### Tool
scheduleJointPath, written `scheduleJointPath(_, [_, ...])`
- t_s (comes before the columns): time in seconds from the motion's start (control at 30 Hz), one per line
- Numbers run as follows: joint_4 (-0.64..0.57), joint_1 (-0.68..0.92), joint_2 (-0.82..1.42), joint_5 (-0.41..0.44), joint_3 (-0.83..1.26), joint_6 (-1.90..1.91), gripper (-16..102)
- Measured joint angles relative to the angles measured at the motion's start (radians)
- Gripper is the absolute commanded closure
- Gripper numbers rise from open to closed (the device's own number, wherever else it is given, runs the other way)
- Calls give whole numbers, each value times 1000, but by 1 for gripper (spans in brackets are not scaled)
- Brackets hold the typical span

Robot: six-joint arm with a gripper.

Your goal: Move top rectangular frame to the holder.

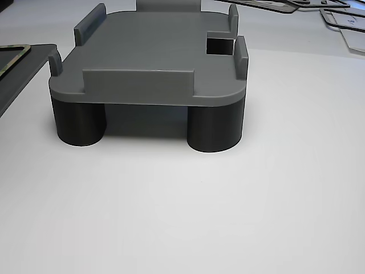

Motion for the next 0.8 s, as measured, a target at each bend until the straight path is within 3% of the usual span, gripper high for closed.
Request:
scheduleJointPath(0.07, [21,61,-28,-6,-9,66,-9])
scheduleJointPath(0.13, [38,129,-40,-9,2,133,-14])
scheduleJointPath(0.4, [150,423,-156,34,-11,439,-14])
scheduleJointPath(0.47, [181,494,-202,35,-17,522,-4])
scheduleJointPath(0.53, [195,560,-238,55,-28,603,-6])
scheduleJointPath(0.8, [146,727,-268,31,31,842,-8])
